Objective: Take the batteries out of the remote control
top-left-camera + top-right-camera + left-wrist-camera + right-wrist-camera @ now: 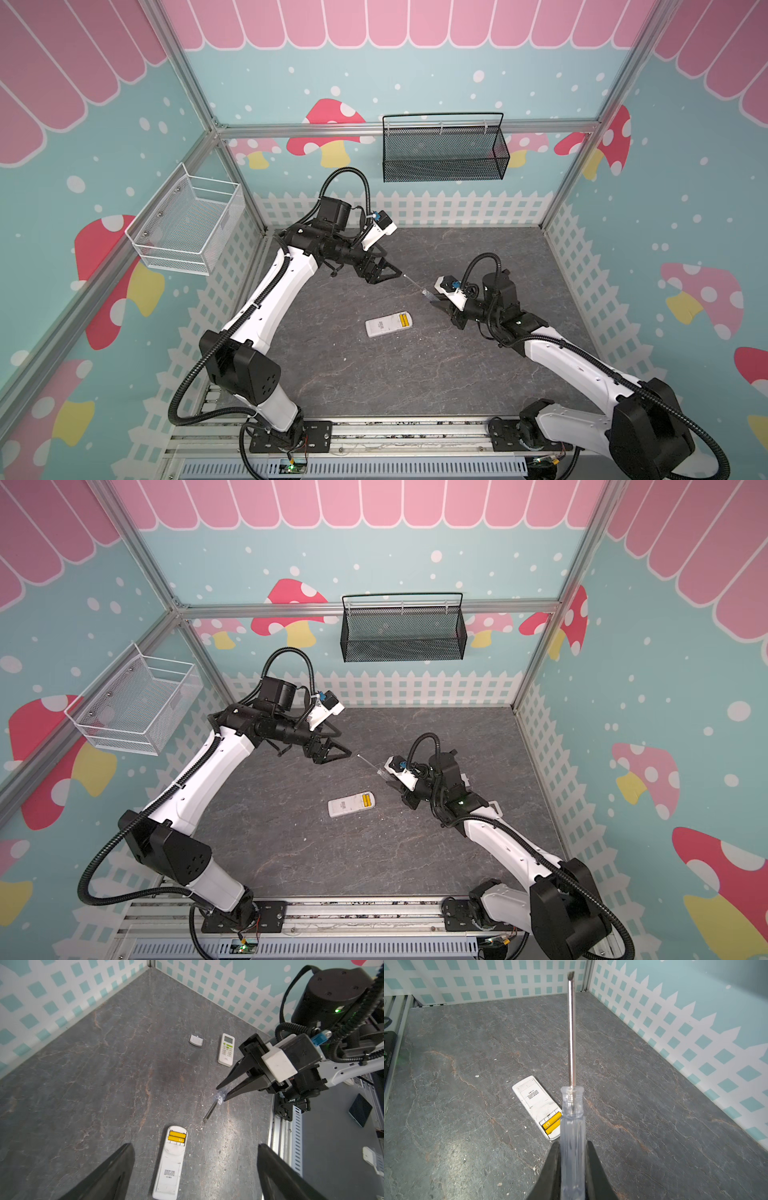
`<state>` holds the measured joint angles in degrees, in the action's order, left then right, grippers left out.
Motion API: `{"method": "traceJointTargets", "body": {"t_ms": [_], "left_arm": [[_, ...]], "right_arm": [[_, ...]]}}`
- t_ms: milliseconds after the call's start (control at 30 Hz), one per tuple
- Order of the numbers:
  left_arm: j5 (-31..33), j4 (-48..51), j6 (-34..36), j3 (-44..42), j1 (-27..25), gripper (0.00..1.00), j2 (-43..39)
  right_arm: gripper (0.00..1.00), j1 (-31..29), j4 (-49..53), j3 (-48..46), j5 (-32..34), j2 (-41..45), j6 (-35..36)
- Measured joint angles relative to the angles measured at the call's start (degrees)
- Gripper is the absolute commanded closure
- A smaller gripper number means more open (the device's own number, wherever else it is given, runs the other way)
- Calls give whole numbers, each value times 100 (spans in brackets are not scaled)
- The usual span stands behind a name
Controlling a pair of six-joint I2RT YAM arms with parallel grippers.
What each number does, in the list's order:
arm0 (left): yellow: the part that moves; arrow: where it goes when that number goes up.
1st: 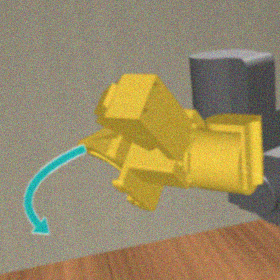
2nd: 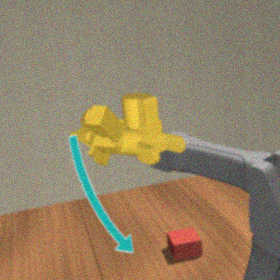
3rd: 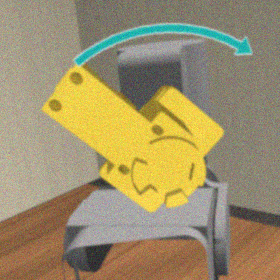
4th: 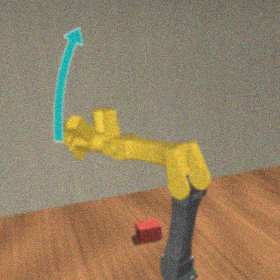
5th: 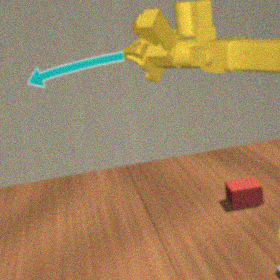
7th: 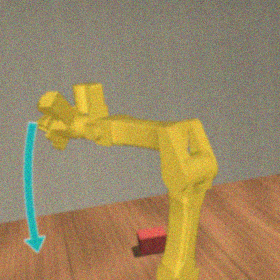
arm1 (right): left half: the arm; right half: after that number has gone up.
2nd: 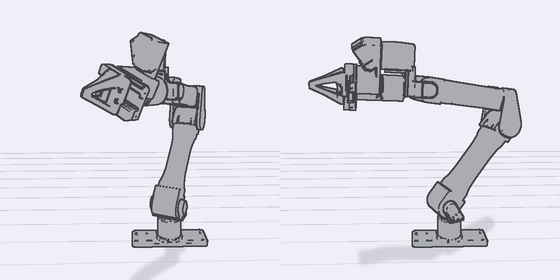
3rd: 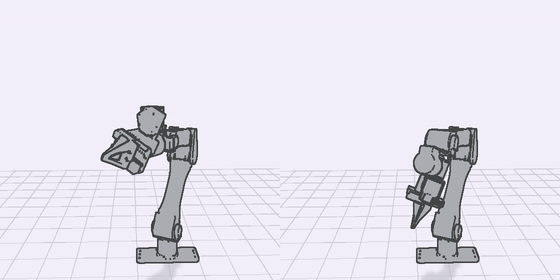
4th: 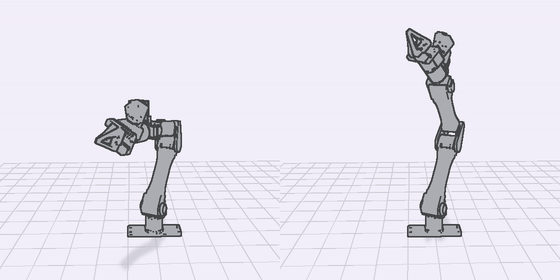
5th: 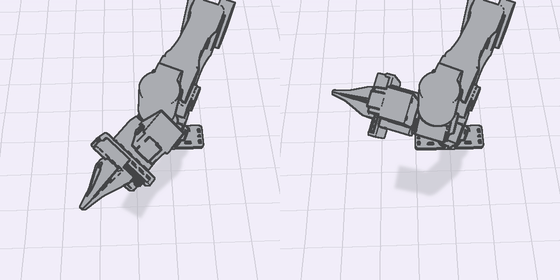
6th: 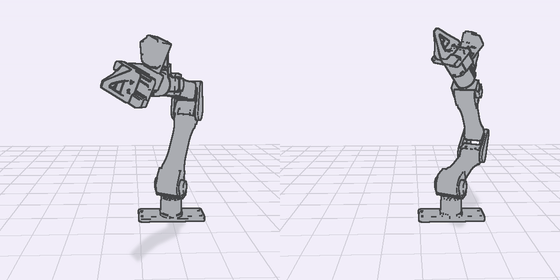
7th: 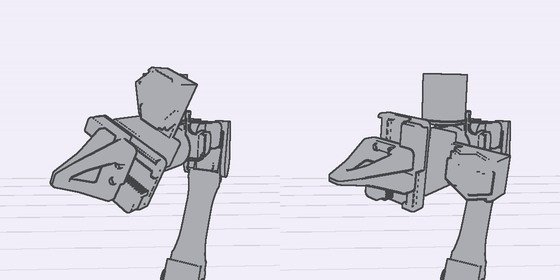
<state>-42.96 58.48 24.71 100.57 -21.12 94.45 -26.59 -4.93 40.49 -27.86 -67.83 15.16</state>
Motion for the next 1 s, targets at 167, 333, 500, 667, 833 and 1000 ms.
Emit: {"method": "traceJointTargets", "body": {"t_ms": [167, 333, 500, 667, 833, 1000], "left_arm": [[39, -125, -557, -160, -243, 14, 52], [15, -426, -1351, -599, -341, 17, 52], [-98, -907, -2229, -992, -348, 30, 48], [-400, -1423, -2863, -1180, -378, 42, 48], [-577, -1714, -3141, -1222, -435, 55, 48], [-678, -1853, -3185, -1381, -457, 67, 48]], "right_arm": [[100, -66, -223, -109, 286, 85, 328], [100, -319, -313, -122, 820, 251, 678], [100, -431, -518, -122, 1259, 354, 925], [100, -509, -564, -122, 1427, 330, 1043], [100, -636, -564, -120, 1460, 177, 1073], [100, -658, -546, -70, 1480, 90, 1032]]}}
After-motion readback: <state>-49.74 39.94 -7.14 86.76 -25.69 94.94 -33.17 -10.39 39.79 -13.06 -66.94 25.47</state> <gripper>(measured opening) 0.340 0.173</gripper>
